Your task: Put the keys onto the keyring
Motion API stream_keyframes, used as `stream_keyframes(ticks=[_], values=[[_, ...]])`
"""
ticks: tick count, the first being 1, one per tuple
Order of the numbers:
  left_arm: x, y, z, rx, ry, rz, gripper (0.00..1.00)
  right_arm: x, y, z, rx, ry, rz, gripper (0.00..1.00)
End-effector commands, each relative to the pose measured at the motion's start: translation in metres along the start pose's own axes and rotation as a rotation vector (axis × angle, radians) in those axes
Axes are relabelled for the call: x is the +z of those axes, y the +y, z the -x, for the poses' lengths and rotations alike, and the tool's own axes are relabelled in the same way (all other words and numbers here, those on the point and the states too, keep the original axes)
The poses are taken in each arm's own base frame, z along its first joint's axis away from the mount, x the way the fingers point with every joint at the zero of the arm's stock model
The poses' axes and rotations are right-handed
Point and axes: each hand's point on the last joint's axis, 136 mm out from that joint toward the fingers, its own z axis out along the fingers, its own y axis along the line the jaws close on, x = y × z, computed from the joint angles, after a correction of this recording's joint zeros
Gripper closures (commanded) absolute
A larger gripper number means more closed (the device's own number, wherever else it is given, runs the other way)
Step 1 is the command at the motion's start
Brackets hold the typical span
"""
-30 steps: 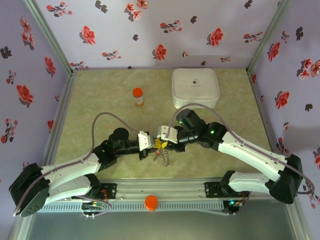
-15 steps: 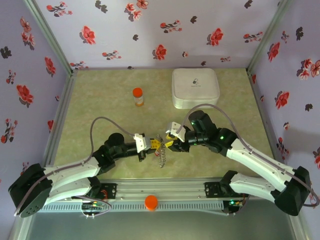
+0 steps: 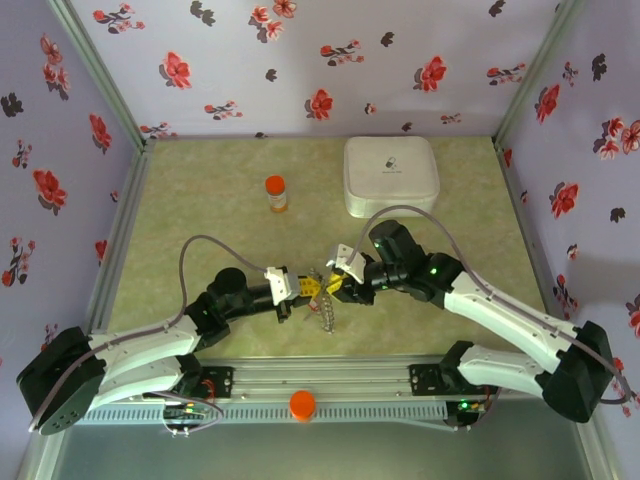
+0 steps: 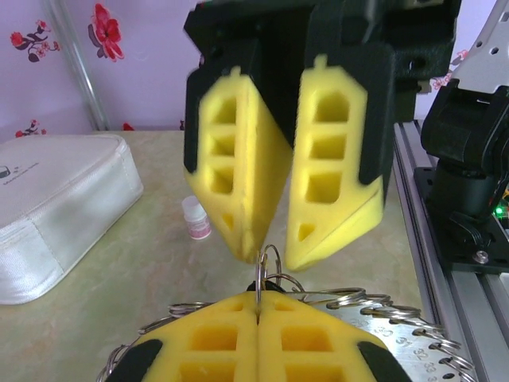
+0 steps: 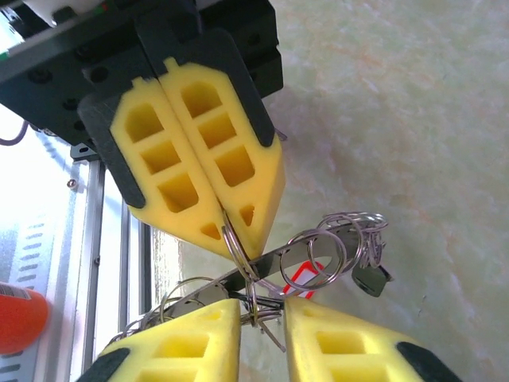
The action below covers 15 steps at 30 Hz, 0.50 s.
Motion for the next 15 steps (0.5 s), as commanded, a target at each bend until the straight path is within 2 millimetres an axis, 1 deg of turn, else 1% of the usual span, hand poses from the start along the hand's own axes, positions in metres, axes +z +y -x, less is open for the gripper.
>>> stream_keyframes(ticks=[1,6,9,11,15], values=[[-0.002,0.002,0.022,0.034,-0.082,0.015,1.00,-0.002,0.002,0.008,0.002,-0.021,0.013,0.84],[-0.003,0.002,0.020,0.035,-0.077,0.015,1.00,-0.007,0.002,0.009,-0.010,-0.022,-0.007,0.94],[-0.003,0.002,0.022,0.035,-0.080,0.014,1.00,-0.007,0.001,0.006,-0.013,-0.010,-0.010,0.98],[-0.003,0.002,0.024,0.035,-0.086,0.010,1.00,-0.005,0.000,0.003,-0.009,-0.001,-0.014,1.00],[-0.002,-0.001,0.031,0.037,-0.107,-0.009,1.00,0.004,-0.004,-0.007,0.009,0.032,-0.011,1.00]])
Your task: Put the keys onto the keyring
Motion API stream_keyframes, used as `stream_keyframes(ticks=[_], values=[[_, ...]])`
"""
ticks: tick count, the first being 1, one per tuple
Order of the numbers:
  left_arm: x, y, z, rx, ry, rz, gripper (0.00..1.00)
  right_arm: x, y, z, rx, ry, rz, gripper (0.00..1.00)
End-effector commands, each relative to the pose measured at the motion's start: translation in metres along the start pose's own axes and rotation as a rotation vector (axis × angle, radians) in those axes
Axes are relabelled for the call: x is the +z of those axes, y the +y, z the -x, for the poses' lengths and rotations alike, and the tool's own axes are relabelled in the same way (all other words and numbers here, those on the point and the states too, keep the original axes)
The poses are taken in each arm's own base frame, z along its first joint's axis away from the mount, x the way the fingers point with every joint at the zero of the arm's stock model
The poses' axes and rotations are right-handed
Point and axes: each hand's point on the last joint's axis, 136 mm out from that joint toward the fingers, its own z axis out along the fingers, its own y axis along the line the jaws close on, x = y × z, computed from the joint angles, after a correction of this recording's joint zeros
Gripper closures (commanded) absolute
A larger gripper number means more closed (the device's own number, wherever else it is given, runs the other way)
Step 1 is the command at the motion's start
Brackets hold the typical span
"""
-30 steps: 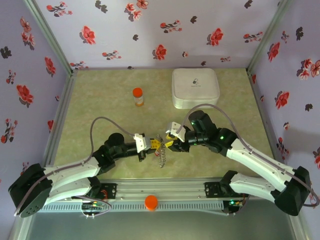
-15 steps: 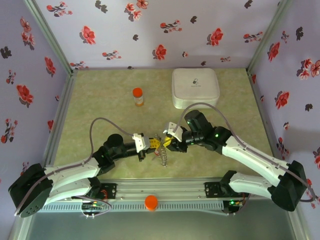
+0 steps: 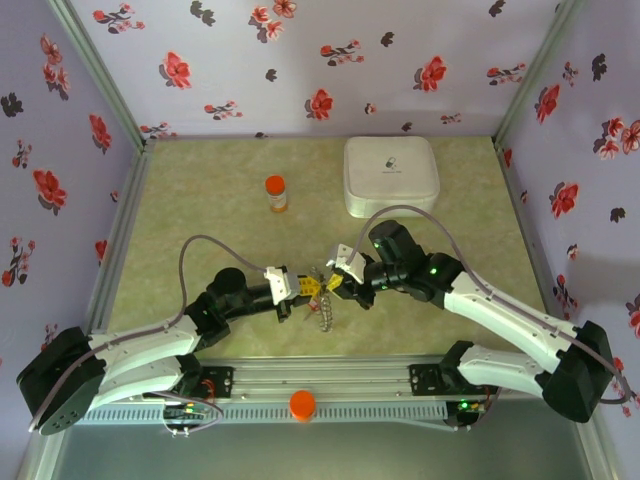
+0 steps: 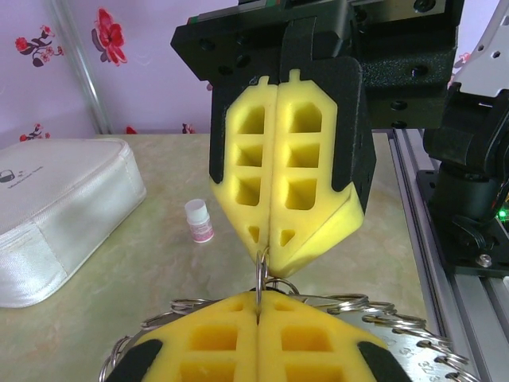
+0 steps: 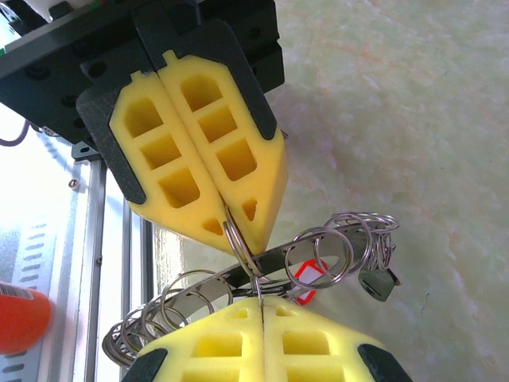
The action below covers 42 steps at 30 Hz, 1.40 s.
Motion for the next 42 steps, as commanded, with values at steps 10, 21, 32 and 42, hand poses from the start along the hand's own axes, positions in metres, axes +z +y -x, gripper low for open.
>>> stream_keyframes(ticks=[10,21,32,42], values=[[-0.005,-0.002,0.046,0.044,-0.195,-0.011,1.00,0.002,-0.001,-0.005,0.006,0.029,0.003,0.90],[0.003,-0.003,0.034,0.038,-0.147,-0.030,1.00,-0.017,0.009,0.019,-0.095,-0.138,-0.019,0.72],[0.004,-0.005,0.034,0.031,-0.149,-0.045,1.00,-0.005,0.009,0.027,-0.079,-0.154,0.047,0.79],[0.000,0.005,0.026,0.037,-0.081,0.025,0.65,-0.005,0.008,0.024,-0.105,-0.091,0.032,1.00]])
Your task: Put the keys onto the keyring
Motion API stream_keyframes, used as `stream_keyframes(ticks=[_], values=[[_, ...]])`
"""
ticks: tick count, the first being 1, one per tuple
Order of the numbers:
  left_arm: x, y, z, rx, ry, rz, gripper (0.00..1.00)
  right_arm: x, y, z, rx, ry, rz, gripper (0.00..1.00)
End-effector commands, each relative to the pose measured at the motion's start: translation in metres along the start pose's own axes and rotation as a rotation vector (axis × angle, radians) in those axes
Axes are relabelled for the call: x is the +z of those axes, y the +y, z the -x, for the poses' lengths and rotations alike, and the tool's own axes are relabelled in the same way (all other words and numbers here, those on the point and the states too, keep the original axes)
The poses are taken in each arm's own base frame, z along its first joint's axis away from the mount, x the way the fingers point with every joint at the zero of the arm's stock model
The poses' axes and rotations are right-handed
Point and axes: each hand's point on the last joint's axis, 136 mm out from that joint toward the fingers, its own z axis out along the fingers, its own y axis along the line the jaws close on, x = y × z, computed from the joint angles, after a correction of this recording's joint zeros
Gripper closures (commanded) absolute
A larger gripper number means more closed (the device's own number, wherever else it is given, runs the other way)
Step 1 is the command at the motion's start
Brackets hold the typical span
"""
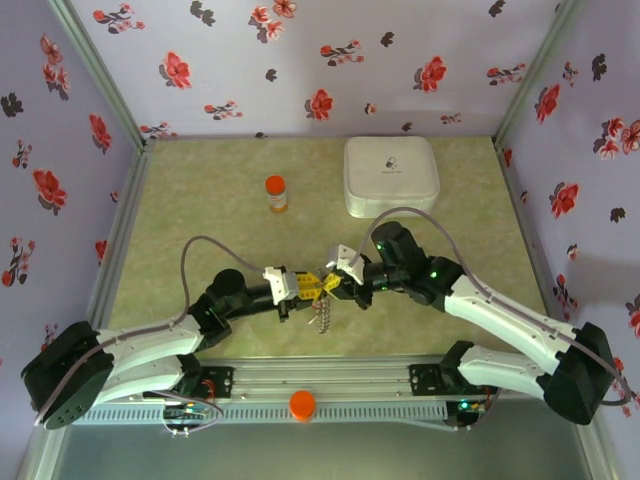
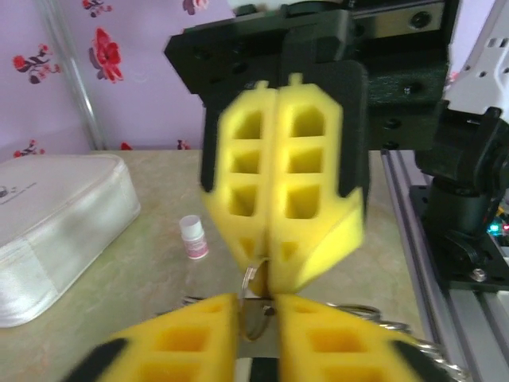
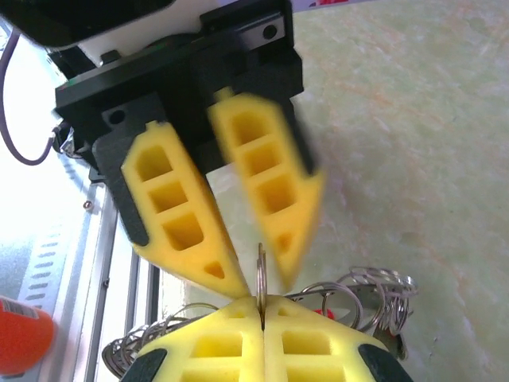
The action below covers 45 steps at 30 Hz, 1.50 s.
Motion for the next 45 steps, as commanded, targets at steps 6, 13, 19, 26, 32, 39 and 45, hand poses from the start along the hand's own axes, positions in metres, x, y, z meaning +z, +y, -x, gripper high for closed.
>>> stream_keyframes(ticks=[6,13,19,26,32,39,45], values=[[-0.002,0.011,0.009,0.079,0.111,0.050,0.63,-0.012,-0.005,-0.008,-0.135,0.197,-0.063,1.00],[0.004,0.007,0.005,0.109,0.165,0.014,0.68,-0.005,-0.003,-0.003,-0.185,0.258,-0.051,1.00],[0.005,0.004,0.003,0.134,0.191,-0.016,0.65,-0.004,-0.004,0.005,-0.193,0.244,-0.052,1.00],[0.007,0.000,0.001,0.139,0.199,-0.042,0.71,-0.003,-0.002,0.011,-0.198,0.219,-0.042,1.00],[0.009,0.000,0.011,0.161,0.166,-0.043,0.83,0.000,0.001,0.013,-0.208,0.208,-0.030,1.00],[0.007,-0.004,0.022,0.162,0.127,-0.053,0.97,-0.001,0.002,0.014,-0.212,0.204,-0.031,1.00],[0.001,0.001,0.038,0.183,0.045,-0.001,1.00,-0.017,-0.001,0.039,-0.172,0.066,-0.077,0.76]])
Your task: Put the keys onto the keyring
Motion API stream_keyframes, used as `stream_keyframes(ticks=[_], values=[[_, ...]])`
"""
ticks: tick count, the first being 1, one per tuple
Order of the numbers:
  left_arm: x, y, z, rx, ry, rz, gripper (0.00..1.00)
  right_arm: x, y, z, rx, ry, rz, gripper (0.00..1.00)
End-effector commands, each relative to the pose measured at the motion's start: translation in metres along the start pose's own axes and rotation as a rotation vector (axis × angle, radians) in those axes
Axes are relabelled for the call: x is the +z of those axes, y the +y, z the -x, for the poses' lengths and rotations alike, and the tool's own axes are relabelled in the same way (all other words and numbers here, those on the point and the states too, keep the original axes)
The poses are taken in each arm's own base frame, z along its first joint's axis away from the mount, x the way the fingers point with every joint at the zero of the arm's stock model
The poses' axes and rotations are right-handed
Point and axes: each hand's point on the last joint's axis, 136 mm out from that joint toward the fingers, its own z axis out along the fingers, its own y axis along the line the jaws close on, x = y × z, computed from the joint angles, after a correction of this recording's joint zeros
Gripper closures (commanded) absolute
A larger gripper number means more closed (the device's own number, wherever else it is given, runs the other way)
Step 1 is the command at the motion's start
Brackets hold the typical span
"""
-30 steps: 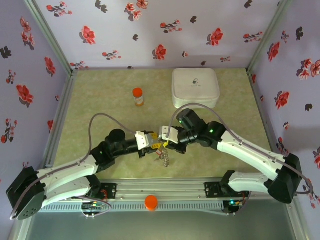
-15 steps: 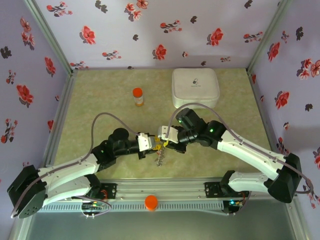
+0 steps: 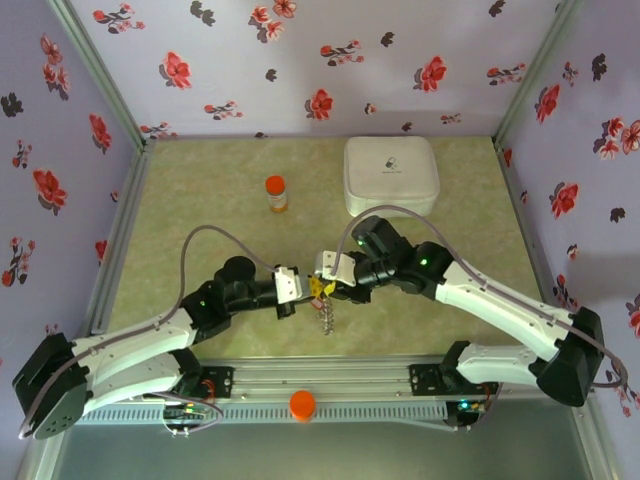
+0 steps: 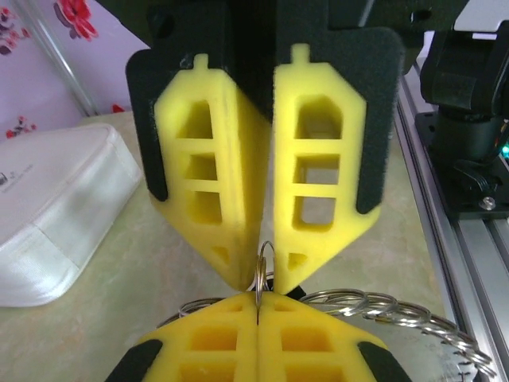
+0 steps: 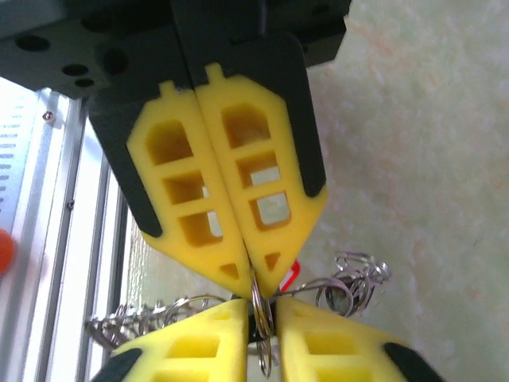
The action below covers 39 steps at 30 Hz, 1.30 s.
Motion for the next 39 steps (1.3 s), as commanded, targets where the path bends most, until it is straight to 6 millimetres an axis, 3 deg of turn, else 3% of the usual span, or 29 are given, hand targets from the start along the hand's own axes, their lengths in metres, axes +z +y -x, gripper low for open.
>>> stream_keyframes(ticks=[1,5,7,13,18,27,32,39], values=[[-0.009,0.009,0.034,0.040,-0.143,0.062,1.00,-0.023,-0.008,0.029,0.016,-0.160,-0.052,0.74],[-0.015,0.015,0.039,0.007,-0.244,0.126,1.00,-0.030,-0.022,0.015,0.090,-0.175,-0.160,0.60],[-0.020,0.022,0.051,-0.008,-0.317,0.169,1.00,-0.036,-0.029,0.016,0.132,-0.205,-0.214,0.60],[-0.018,0.025,0.047,-0.011,-0.346,0.189,1.00,-0.049,-0.024,0.021,0.135,-0.292,-0.237,0.53],[-0.012,0.019,0.047,-0.001,-0.350,0.143,1.00,-0.045,-0.020,0.019,0.137,-0.274,-0.199,0.55],[-0.008,0.011,0.048,0.021,-0.353,0.092,1.00,-0.035,-0.021,0.015,0.122,-0.232,-0.149,0.77],[-0.009,0.009,0.050,0.022,-0.360,0.083,1.00,-0.034,-0.010,0.017,0.101,-0.232,-0.085,0.78],[-0.010,0.008,0.049,0.022,-0.350,0.081,1.00,-0.035,-0.003,0.004,0.059,-0.171,-0.070,0.72]])
